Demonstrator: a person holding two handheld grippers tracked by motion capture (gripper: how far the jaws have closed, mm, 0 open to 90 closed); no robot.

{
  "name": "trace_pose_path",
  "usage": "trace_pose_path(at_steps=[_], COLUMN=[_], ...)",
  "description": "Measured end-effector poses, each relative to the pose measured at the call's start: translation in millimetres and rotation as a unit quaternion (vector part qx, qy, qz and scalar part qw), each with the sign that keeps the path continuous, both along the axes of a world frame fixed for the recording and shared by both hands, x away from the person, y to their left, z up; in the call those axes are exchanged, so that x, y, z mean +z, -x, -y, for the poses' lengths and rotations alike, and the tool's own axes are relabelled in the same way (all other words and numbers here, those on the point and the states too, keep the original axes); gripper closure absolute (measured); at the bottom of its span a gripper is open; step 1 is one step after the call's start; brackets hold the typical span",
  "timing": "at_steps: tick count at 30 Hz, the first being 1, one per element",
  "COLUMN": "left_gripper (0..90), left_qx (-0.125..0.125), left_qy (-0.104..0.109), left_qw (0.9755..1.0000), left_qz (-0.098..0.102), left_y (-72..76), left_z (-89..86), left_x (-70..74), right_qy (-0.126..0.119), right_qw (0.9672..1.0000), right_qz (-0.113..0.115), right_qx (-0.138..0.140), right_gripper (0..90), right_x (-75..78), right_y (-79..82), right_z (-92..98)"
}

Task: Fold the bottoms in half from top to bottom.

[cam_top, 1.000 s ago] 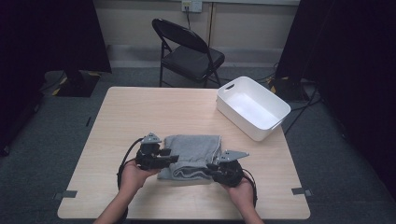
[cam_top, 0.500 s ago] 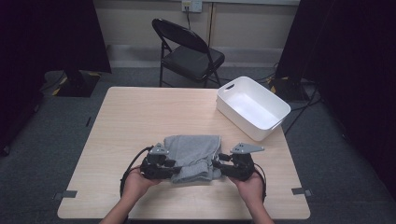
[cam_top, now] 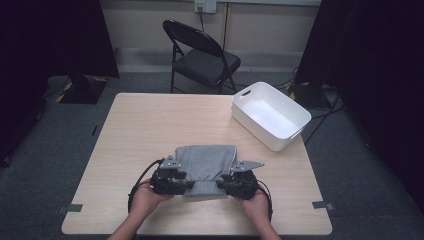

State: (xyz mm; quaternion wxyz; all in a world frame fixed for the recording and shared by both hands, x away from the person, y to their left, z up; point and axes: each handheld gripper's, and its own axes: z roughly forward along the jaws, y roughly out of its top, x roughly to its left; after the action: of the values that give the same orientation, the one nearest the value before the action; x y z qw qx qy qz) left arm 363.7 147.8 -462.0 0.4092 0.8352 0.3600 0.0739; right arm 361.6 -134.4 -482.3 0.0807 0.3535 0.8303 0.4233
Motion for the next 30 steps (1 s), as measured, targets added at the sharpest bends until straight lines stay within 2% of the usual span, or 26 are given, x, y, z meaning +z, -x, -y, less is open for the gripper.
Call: trace_pose_path(at_steps=[1,2,3,4,5,6,7,8,12,13,14,15,16,18,20,21,22,23,24,25,26,28,30], left_gripper=[47.8,48.3,49.7,49.8,49.8,49.6,49.0,48.1,49.7,49.7,45.6,42.4,41.0,47.5,48.0,63.1,61.1,63.4,66.4,69.0,77.2,86.6,88.3], left_qx=[0.000,0.025,0.037,0.037,0.048,0.069,0.069,0.089,0.107,0.104,0.094,0.094,0.078,0.064,0.065,0.059,0.059,0.059,0.057,0.046,0.046,0.036,0.036], left_qy=[0.000,0.013,0.022,0.022,0.025,0.020,0.020,0.020,0.019,0.016,0.001,0.001,-0.017,-0.028,-0.037,-0.051,-0.051,-0.059,-0.069,-0.082,-0.082,-0.089,-0.089], left_qw=[1.0000,0.9995,0.9990,0.9990,0.9984,0.9972,0.9972,0.9958,0.9940,0.9944,0.9956,0.9956,0.9968,0.9975,0.9972,0.9967,0.9967,0.9962,0.9953,0.9951,0.9951,0.9945,0.9940], left_qz=[0.000,0.011,0.013,0.013,0.017,0.020,0.020,0.009,-0.005,-0.009,-0.002,-0.002,0.006,-0.004,-0.008,-0.022,-0.022,-0.024,-0.036,-0.031,-0.031,-0.044,-0.051], left_y=[0.0,-3.0,-5.4,-5.4,-8.1,-16.0,-16.0,-25.3,-33.3,-34.0,-31.5,-31.5,-27.4,-24.0,-21.6,-15.1,-15.1,-11.9,-8.8,-4.0,-4.0,2.4,3.6], left_z=[0.0,-7.2,-11.1,-11.1,-14.8,-21.6,-21.6,-28.3,-33.5,-33.5,-30.6,-30.6,-28.9,-30.1,-30.9,-31.5,-31.5,-30.2,-28.2,-25.2,-25.2,-22.1,-22.0], left_x=[0.0,4.7,6.8,6.8,8.1,7.9,7.9,4.2,-3.8,-6.9,-13.2,-13.2,-18.3,-20.4,-19.7,-19.8,-19.8,-21.0,-22.1,-20.8,-20.8,-18.4,-17.8], right_qy=[0.004,0.006,0.007,0.007,0.008,0.007,0.007,0.003,-0.001,-0.001,-0.002,-0.004,-0.004,-0.006,-0.007,-0.006,-0.006,-0.002,0.000,0.000,0.000,-0.002,-0.001], right_qw=[1.0000,0.9999,0.9999,0.9999,0.9999,0.9999,0.9999,0.9999,0.9999,0.9999,0.9999,0.9999,0.9999,0.9999,0.9999,0.9999,0.9999,0.9998,0.9998,0.9998,0.9998,0.9998,0.9998], right_qz=[0.005,0.009,0.012,0.012,0.014,0.015,0.015,0.013,0.012,0.012,0.012,0.012,0.013,0.014,0.014,0.015,0.015,0.018,0.019,0.020,0.020,0.021,0.022], right_qx=[0.000,0.001,0.001,0.001,0.000,0.000,0.000,-0.002,-0.002,-0.002,0.000,0.000,0.000,0.000,-0.001,0.000,0.000,0.001,0.001,0.001,0.000,-0.002,-0.002], right_gripper=[63.5,63.5,63.5,63.5,63.6,63.6,63.6,63.5,63.3,63.3,62.9,62.8,62.8,62.8,62.8,62.7,62.7,62.7,62.7,62.7,62.7,62.6,62.6], right_x=[-0.3,-0.8,-1.4,-1.4,-1.8,-2.1,-2.1,-2.2,-2.3,-2.3,-2.5,-2.7,-3.1,-3.4,-3.8,-3.7,-3.7,-3.5,-3.4,-3.5,-3.6,-4.2,-4.2], right_y=[1.3,2.9,4.1,4.1,5.0,5.9,5.9,6.2,5.6,5.6,5.1,5.1,5.1,5.3,5.6,5.9,5.9,6.0,6.2,6.4,6.6,6.9,7.2], right_z=[-0.2,-0.6,-0.9,-0.9,-1.0,-0.3,-0.3,0.9,1.4,1.4,2.1,2.5,2.7,2.9,3.1,3.0,3.0,2.0,1.6,1.4,1.4,1.7,1.5])
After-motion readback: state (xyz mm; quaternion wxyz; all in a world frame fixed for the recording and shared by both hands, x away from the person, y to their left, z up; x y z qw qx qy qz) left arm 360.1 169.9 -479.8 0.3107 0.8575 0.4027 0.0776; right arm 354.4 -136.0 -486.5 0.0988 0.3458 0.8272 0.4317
